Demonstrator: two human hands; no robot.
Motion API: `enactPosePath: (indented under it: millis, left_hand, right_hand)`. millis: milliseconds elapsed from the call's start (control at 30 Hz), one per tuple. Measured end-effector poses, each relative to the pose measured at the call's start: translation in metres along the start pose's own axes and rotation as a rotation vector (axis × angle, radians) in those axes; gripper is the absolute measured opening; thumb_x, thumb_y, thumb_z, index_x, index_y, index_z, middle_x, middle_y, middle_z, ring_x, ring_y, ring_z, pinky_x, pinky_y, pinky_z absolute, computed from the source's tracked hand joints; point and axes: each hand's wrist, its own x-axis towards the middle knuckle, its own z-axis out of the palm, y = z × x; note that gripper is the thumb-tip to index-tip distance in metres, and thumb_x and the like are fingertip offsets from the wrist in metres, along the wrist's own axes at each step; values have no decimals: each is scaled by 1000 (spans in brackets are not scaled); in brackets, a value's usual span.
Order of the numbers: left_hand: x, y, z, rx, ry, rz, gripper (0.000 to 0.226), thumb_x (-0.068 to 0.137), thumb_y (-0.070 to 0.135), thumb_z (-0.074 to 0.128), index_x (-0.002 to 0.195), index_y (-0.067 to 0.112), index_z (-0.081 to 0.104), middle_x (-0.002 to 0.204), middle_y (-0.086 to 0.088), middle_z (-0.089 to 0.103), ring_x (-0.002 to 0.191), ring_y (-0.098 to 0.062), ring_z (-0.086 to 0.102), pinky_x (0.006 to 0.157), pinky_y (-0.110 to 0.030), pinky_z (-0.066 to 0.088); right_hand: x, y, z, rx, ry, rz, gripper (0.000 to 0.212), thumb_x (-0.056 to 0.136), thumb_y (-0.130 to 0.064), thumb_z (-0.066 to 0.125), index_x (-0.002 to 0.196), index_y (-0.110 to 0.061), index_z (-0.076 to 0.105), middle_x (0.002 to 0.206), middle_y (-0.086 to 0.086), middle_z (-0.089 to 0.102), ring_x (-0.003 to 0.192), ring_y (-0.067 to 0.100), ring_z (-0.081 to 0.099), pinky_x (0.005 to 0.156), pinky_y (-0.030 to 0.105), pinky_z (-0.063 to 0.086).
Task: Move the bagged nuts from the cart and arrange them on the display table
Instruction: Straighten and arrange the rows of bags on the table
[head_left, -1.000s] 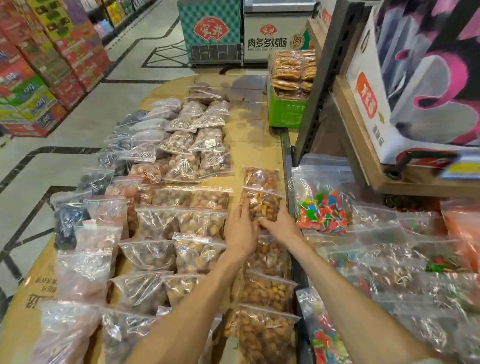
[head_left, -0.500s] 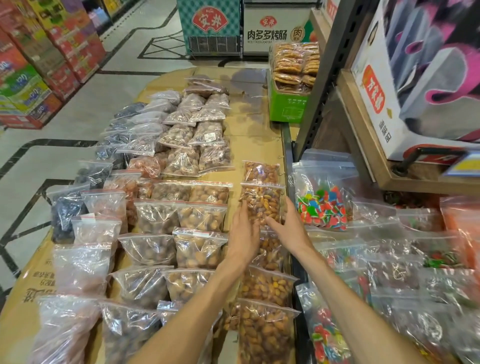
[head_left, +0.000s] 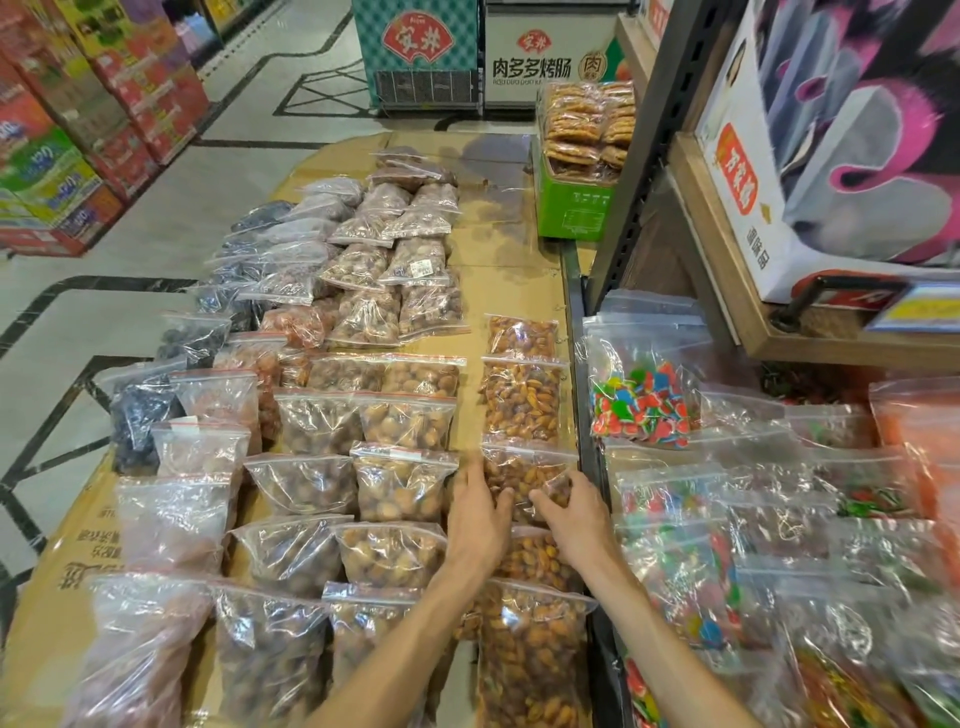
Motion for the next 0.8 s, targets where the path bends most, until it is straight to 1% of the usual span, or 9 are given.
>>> enactPosePath:
  millis: [33, 100, 233, 367, 433, 533, 633, 733, 800]
  left_hand:
    - [-3, 5, -2, 1, 16, 6, 65, 107, 26, 56, 163, 11, 28, 160, -13, 42, 148, -30, 40, 120, -46, 39]
    - [-4, 10, -3, 5, 60, 43, 64, 107, 23, 55, 164, 15, 26, 163, -11, 39, 148, -29, 42, 121, -45, 38]
    - [5, 19, -8, -38, 103, 62, 63, 109, 25, 53, 166, 18, 25, 162, -6, 41, 147, -24, 42, 117, -34, 33]
    - [5, 17, -7, -75, 56, 20, 69, 111, 35, 47, 169, 21, 13, 171, -9, 28, 156, -28, 31, 126, -45, 30]
    - [0, 14, -5, -72, 37, 18, 69, 111, 35, 46, 169, 19, 12, 172, -9, 26, 157, -26, 27, 127, -43, 27]
    - [-2, 12, -1, -59, 54, 29, 65, 112, 33, 44, 169, 19, 15, 171, -6, 29, 157, -22, 30, 127, -42, 30]
    - [-4, 15, -4, -79, 49, 27, 64, 113, 33, 42, 169, 21, 13, 173, -4, 27, 158, -19, 26, 129, -40, 26]
    - [-18, 12, -7, -124, 5, -5, 69, 112, 32, 45, 169, 16, 9, 173, -4, 22, 160, -18, 21, 128, -36, 20]
    - [-32, 4, -7, -131, -10, -43, 70, 111, 36, 48, 168, 14, 14, 170, -5, 28, 156, -20, 27, 123, -33, 25]
  right_hand:
    - [-1, -1, 0, -11, 10, -32, 50, 97, -40, 72, 139, -16, 58, 129, 4, 66, 121, 25, 64, 99, 42, 54]
    - [-4, -6, -2, 8, 44, -85, 43, 99, -36, 71, 136, -19, 60, 125, 1, 64, 117, 22, 64, 93, 37, 52]
    - [-1, -19, -7, 80, 81, -148, 54, 101, -36, 69, 150, -22, 51, 126, -8, 51, 122, 16, 55, 96, 31, 43]
    - [0, -17, -8, 69, -4, -108, 78, 99, -47, 69, 163, -26, 32, 149, 6, 43, 140, 26, 50, 110, 44, 46]
    - [-4, -11, -7, 66, -39, -81, 84, 99, -44, 69, 167, -25, 23, 156, 8, 37, 144, 28, 47, 113, 44, 43]
    - [-9, -5, -6, 92, -60, -99, 81, 102, -37, 68, 168, -26, 22, 161, 6, 37, 146, 25, 45, 113, 39, 40]
    - [-10, -6, -10, 115, -47, -88, 82, 102, -38, 67, 168, -27, 21, 165, 5, 35, 150, 25, 41, 118, 44, 38]
    - [-22, 3, -12, 116, -41, -51, 88, 100, -41, 69, 168, -24, 16, 164, 6, 38, 148, 26, 44, 118, 48, 42]
    - [-36, 14, -10, 96, -47, -34, 92, 100, -42, 70, 168, -22, 13, 165, 6, 37, 149, 26, 42, 119, 49, 42]
